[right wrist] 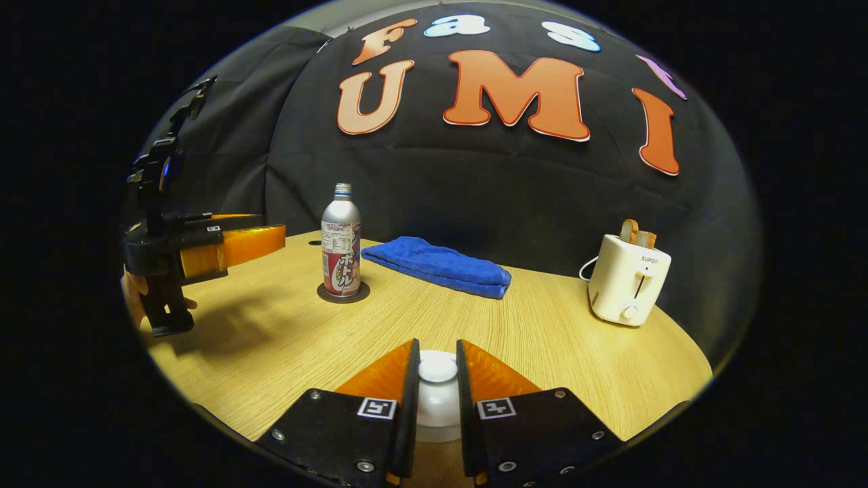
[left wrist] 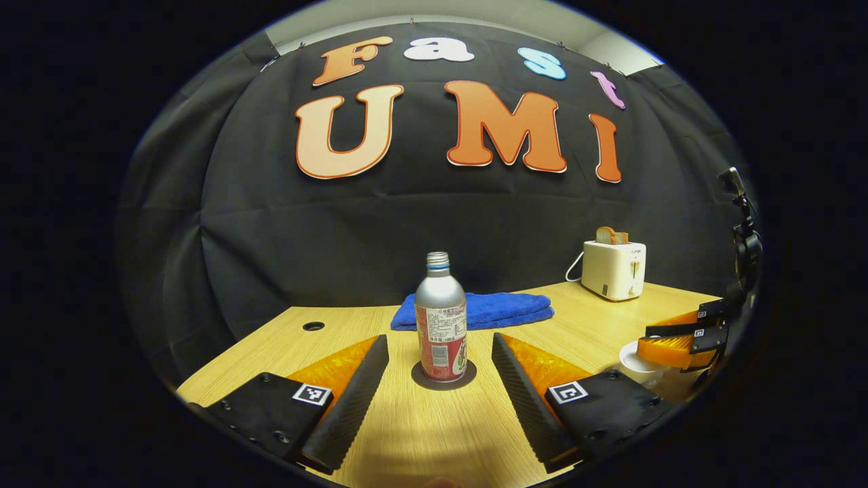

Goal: Open the teacup lid with one hand, grasp the water bottle and pour water into the teacup with the other hand; after pouring, place the water bottle on the coaster and then close the teacup lid.

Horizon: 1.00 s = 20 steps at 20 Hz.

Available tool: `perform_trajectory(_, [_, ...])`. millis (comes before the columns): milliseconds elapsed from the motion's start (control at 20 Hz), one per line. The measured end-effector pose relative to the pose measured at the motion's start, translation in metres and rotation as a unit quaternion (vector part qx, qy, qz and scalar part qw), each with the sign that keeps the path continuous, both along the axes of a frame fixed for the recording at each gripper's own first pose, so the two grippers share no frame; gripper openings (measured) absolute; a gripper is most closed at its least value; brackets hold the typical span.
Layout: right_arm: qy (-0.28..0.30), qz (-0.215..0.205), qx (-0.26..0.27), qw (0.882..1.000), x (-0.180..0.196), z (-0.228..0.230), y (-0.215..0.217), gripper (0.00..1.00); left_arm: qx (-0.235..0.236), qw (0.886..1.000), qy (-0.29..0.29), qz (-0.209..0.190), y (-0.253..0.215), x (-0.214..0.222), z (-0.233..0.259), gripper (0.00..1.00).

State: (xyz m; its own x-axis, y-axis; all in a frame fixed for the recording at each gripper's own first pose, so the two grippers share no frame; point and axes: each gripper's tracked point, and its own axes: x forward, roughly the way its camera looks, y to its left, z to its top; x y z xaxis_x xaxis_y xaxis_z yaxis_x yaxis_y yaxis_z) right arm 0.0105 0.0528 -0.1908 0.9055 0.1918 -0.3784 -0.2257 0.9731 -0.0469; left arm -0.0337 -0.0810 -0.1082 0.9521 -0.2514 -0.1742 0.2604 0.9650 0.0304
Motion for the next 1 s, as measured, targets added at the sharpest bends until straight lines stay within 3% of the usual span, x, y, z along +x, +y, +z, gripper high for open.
perform_trajectory(100, [-0.003,0.000,0.000,1.000,0.001,0.002,-0.001,0.34,-0.002,1.000,-0.006,0.002,0.002,-0.002,0.005,1.00])
perform_trajectory(150, [-0.006,0.000,0.003,1.000,0.000,0.005,-0.001,0.45,-0.004,1.000,-0.011,0.003,0.002,-0.003,0.009,1.00])
perform_trajectory(250, [-0.017,-0.003,0.011,1.000,-0.001,0.015,-0.001,0.55,-0.008,1.000,-0.020,0.005,0.002,-0.005,0.016,1.00])
perform_trajectory(550, [-0.088,-0.026,0.050,0.995,0.006,0.077,-0.007,0.77,-0.024,0.998,-0.045,0.040,0.011,-0.014,0.050,1.00])
perform_trajectory(700, [-0.122,-0.034,0.058,0.990,0.005,0.110,-0.011,0.82,-0.034,0.997,-0.046,0.052,0.015,-0.021,0.062,1.00])
perform_trajectory(750, [-0.136,-0.036,0.053,0.989,0.003,0.120,-0.013,0.83,-0.035,0.997,-0.047,0.057,0.019,-0.022,0.065,0.94])
perform_trajectory(850, [-0.169,-0.048,0.044,0.984,0.001,0.141,-0.023,0.83,-0.032,0.995,-0.062,0.067,0.026,-0.025,0.071,1.00])
perform_trajectory(950, [-0.183,-0.055,0.052,0.980,-0.002,0.152,-0.028,0.84,-0.027,0.994,-0.067,0.081,0.037,-0.030,0.072,0.94])
perform_trajectory(1000, [-0.184,-0.059,0.056,0.980,-0.004,0.154,-0.030,0.84,-0.024,0.993,-0.070,0.088,0.043,-0.033,0.075,1.00])
